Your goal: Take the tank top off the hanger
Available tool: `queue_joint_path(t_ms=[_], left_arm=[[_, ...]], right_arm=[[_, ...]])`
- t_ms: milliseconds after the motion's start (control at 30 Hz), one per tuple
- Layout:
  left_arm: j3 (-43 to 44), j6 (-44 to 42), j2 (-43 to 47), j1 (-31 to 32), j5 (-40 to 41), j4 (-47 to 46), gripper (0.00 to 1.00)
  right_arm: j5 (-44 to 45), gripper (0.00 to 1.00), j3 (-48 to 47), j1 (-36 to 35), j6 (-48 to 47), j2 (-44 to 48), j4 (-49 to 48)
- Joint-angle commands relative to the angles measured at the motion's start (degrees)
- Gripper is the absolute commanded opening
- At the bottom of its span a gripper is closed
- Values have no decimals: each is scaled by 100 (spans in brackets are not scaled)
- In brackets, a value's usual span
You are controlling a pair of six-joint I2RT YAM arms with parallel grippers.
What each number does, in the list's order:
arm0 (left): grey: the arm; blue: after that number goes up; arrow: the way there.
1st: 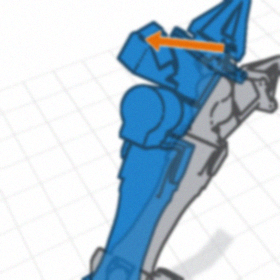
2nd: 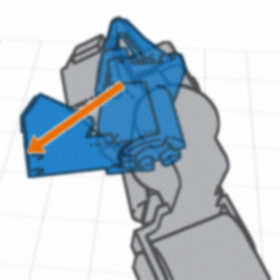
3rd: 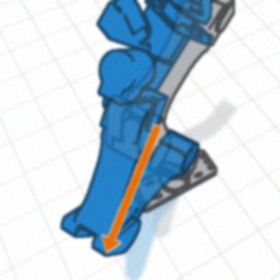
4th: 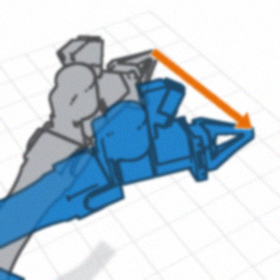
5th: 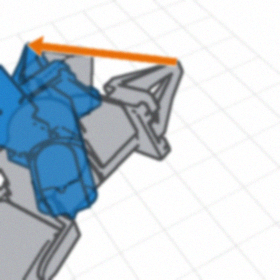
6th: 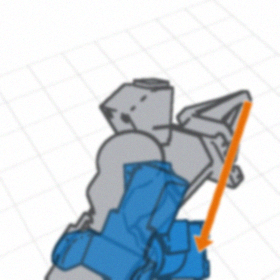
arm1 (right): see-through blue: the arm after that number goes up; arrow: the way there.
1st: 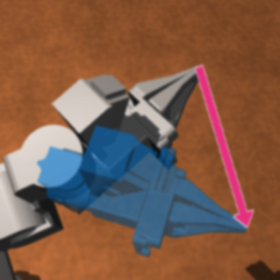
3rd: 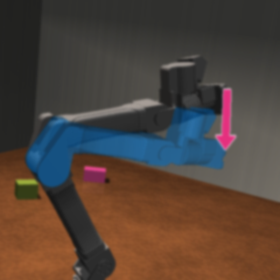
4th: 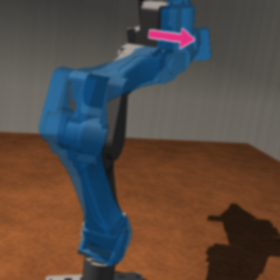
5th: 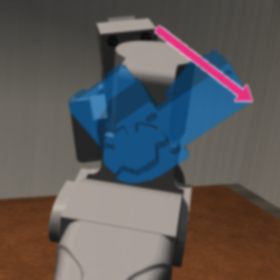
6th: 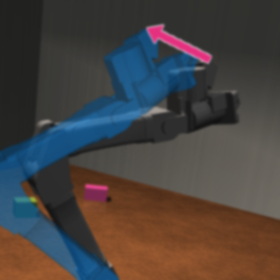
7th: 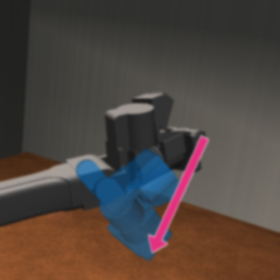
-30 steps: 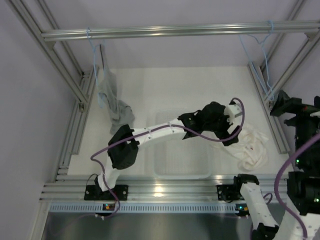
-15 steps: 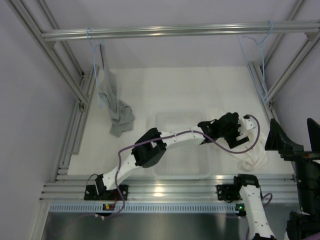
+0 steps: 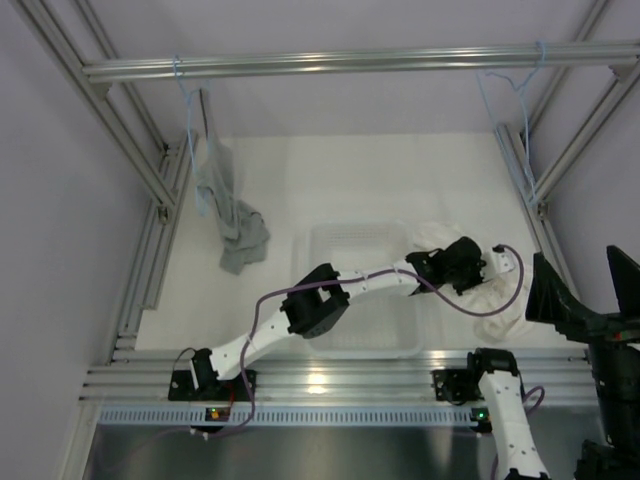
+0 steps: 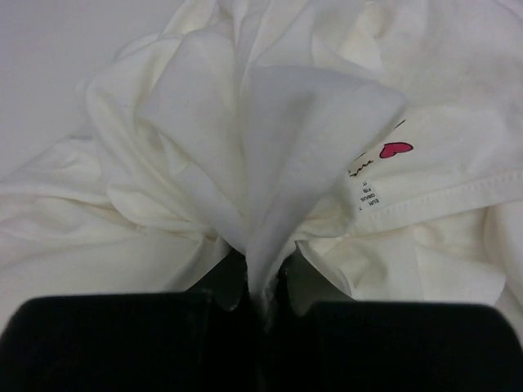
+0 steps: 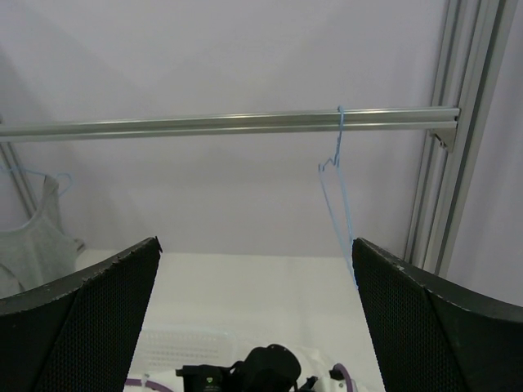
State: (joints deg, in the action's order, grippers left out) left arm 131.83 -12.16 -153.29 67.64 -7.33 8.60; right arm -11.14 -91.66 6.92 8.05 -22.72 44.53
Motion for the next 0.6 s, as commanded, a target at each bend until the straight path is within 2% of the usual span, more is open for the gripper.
queue_joint_path(t_ms=[0, 300, 567], left_arm=[[325, 240, -113, 48, -251, 335, 0], [782, 978, 932, -40, 240, -411, 0], [924, 1498, 2039, -295, 127, -772, 0]], right_arm=[[-143, 99, -186, -6, 135, 92, 64], [-126, 99, -344, -6, 161, 127, 47], [15, 98, -458, -6, 170, 189, 11]])
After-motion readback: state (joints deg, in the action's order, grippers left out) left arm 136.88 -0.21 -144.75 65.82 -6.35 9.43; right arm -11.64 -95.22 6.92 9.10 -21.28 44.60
